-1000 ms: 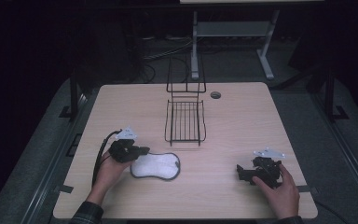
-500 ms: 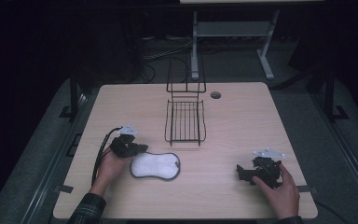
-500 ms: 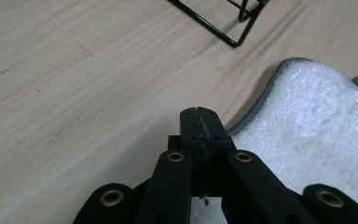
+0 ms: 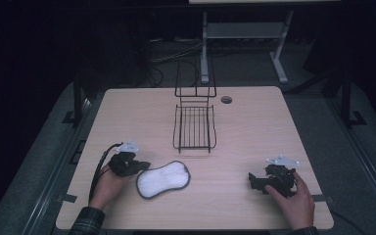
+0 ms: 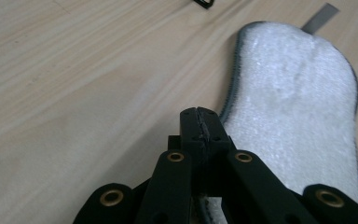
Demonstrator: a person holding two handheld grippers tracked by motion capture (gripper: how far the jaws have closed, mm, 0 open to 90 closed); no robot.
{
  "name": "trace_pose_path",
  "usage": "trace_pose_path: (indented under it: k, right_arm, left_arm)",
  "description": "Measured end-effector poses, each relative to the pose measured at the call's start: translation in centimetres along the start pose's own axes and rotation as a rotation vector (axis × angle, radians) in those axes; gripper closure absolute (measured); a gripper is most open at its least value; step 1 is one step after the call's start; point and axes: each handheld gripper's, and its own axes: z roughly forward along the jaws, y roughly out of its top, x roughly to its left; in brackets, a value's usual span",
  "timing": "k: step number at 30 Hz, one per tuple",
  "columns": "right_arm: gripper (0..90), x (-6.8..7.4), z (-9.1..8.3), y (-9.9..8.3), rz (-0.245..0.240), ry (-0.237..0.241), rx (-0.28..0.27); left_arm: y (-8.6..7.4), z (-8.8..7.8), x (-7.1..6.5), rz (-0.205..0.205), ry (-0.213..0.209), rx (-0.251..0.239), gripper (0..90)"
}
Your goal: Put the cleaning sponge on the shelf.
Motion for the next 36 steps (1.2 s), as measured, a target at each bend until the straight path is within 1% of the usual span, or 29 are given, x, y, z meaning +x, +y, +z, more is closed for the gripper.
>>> trace_pose_path:
  k: [2,5,7,8,9,12,14,16,18,19,20,21,22,25,27,30,31,36]
  right_arm:
    - [0.0,0.0,0.0,0.0,0.000,0.000,0.000]
    - [0.0,0.0,0.0,0.0,0.000,0.000,0.000]
    - [0.0,0.0,0.0,0.0,0.000,0.000,0.000]
    - [0.0,0.0,0.0,0.0,0.000,0.000,0.000]
    - [0.0,0.0,0.0,0.0,0.000,0.000,0.000]
    - [0.0,0.0,0.0,0.0,0.000,0.000,0.000]
    - [0.0,0.0,0.0,0.0,0.000,0.000,0.000]
    - [0.0,0.0,0.0,0.0,0.000,0.000,0.000]
    - [0.0,0.0,0.0,0.0,0.000,0.000,0.000]
    - [0.0,0.0,0.0,0.0,0.000,0.000,0.000]
    - [0.0,0.0,0.0,0.0,0.000,0.000,0.000]
    - [0.0,0.0,0.0,0.0,0.000,0.000,0.000]
    - [0.0,0.0,0.0,0.0,0.000,0.000,0.000]
    - [0.0,0.0,0.0,0.0,0.000,0.000,0.000]
    - [0.0,0.0,0.0,0.0,0.000,0.000,0.000]
    - [0.0,0.0,0.0,0.0,0.001,0.000,0.000]
    - [0.0,0.0,0.0,0.0,0.000,0.000,0.000]
    - [0.0,0.0,0.0,0.0,0.000,0.000,0.001]
  left_arm:
    - [-0.3,-0.3,-0.4,0.003,-0.007,0.001,89.6]
    - [-0.7,-0.7,-0.7,-0.004,-0.010,-0.008,89.5]
    - [-0.8,-1.0,-0.8,-0.023,-0.014,-0.027,89.4]
    - [-0.8,-1.1,-0.8,-0.022,-0.019,-0.034,88.1]
    - [-0.6,-1.2,-0.9,-0.029,-0.022,-0.045,85.2]
    - [-0.2,-1.1,-1.2,-0.023,-0.021,-0.062,73.8]
    - [0.1,-0.9,-1.4,-0.015,-0.040,-0.065,64.4]
    - [0.3,-0.7,-1.6,-0.023,-0.065,-0.068,57.2]
    - [0.5,-0.5,-1.8,-0.013,-0.083,-0.071,50.2]
    - [0.7,-0.3,-2.0,-0.002,-0.090,-0.076,44.0]
    - [0.7,-0.3,-2.0,-0.002,-0.090,-0.076,41.0]
    - [0.8,-0.1,-2.1,0.007,-0.104,-0.079,41.0]
    - [0.8,0.1,-2.2,0.009,-0.112,-0.082,35.8]
    - [0.9,0.6,-2.4,0.025,-0.128,-0.081,25.3]
    - [1.0,0.9,-2.6,0.028,-0.132,-0.088,18.9]
    - [1.2,1.4,-2.9,0.045,-0.127,-0.081,14.9]
    - [1.3,1.7,-3.0,0.057,-0.125,-0.076,13.9]
    - [1.3,2.5,-3.3,0.079,-0.131,-0.044,13.4]
